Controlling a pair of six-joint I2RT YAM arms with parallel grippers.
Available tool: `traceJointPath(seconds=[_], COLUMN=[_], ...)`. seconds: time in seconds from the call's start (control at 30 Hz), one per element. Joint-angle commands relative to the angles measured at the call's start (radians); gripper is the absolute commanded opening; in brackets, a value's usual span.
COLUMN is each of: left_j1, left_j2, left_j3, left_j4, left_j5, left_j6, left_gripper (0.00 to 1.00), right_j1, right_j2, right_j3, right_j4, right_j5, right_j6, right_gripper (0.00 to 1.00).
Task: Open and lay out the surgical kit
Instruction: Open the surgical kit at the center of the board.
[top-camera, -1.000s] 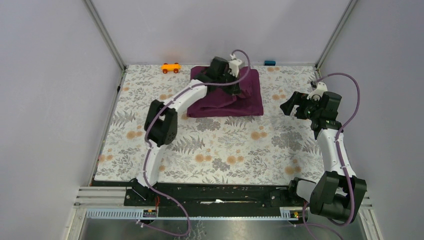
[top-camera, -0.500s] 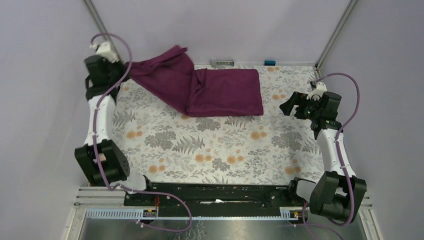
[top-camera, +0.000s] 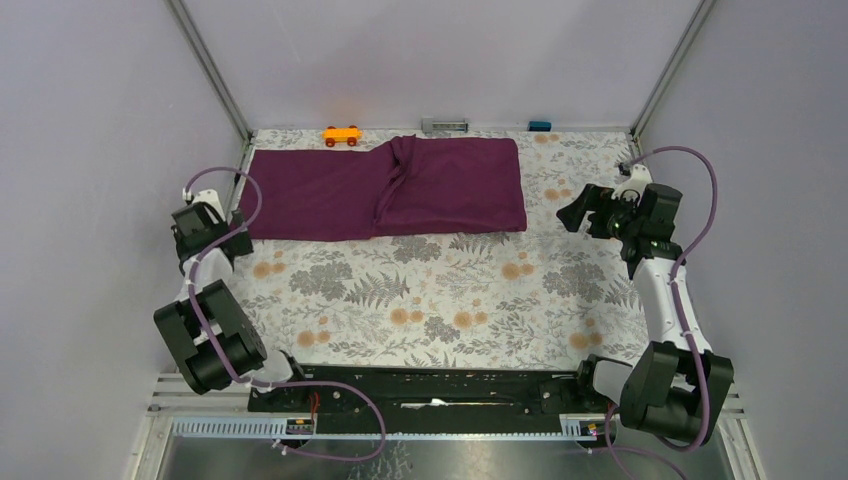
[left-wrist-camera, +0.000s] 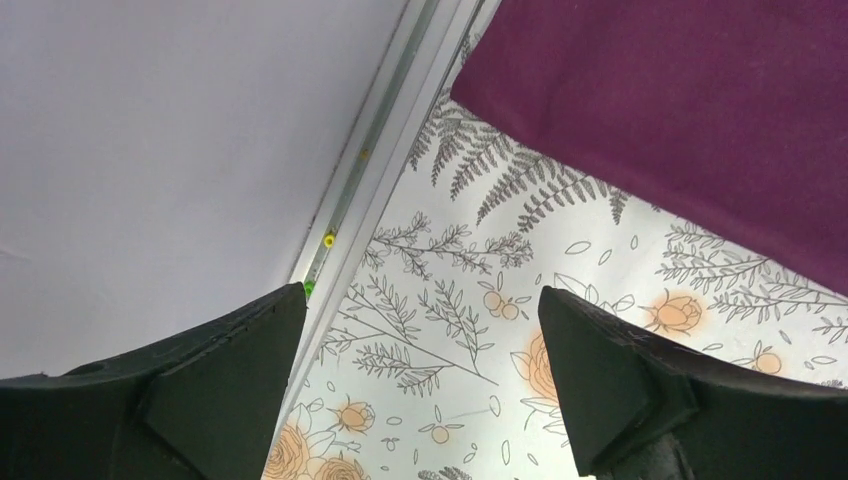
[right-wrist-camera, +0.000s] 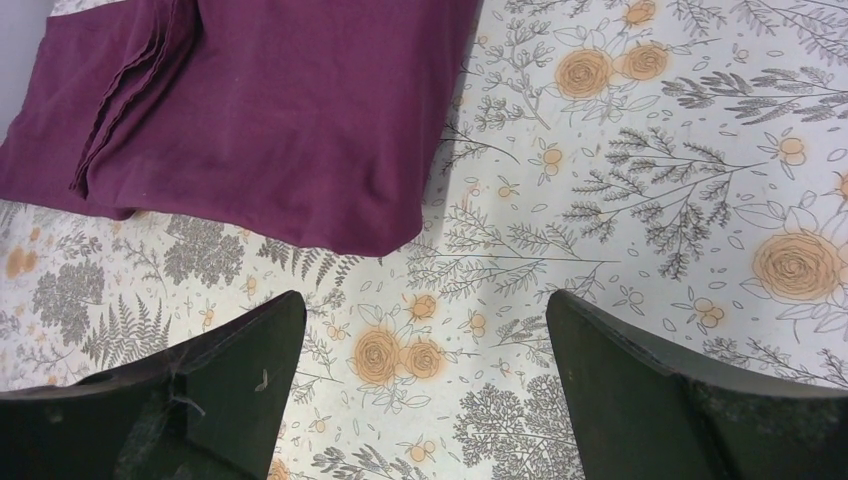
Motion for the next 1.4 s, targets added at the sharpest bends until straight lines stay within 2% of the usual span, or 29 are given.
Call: traceJointPath(seconds=[0.0, 0.17, 0.33, 0.53, 0.87, 1.13, 1.27, 1.37], left_j1=[-0.002, -0.003, -0.006, -0.015, -0.024, -0.026, -0.026, -0.027], left_j2=[-0.044, -0.041, -0.050, -0.047, -0.064, -0.058, -0.067, -0.068], left_j3=[0.037, 0.144, 0.181, 0.230, 0.229, 0.223, 0.221, 0.220], left_j4=[0.100, -0.034, -0.106, -0.184, -0.164, -0.153, -0.150, -0.142], left_j5=[0.007, 0.212, 0.454, 0.546, 0.590, 0.615, 0.622, 0.626], left_j6=[0.012, -0.089, -0.172, -0.195, -0.265, -0.283, -0.284, -0.288], left_gripper=[0.99, 0.99, 0.99, 0.99, 0.99, 0.99, 0.99, 0.99], right_j1=[0.064, 0.369, 0.618, 0.834, 1.000, 1.046, 1.046, 1.046], right_j2=[0.040, 0.153, 0.384, 0.646, 1.013, 1.185, 1.214, 1.228], right_j3=[0.038, 0.156, 0.410, 0.688, 1.066, 1.271, 1.318, 1.345], right_j4=[0.024, 0.034, -0.030, -0.107, -0.253, -0.328, -0.343, -0.357], right_j5=[-0.017, 0.176, 0.285, 0.347, 0.370, 0.436, 0.430, 0.425], right_j6=[-0.021, -0.153, -0.296, -0.375, -0.266, -0.265, -0.257, -0.252], right_gripper=[0.97, 0.98, 1.00, 1.00, 1.00, 0.97, 0.89, 0.78])
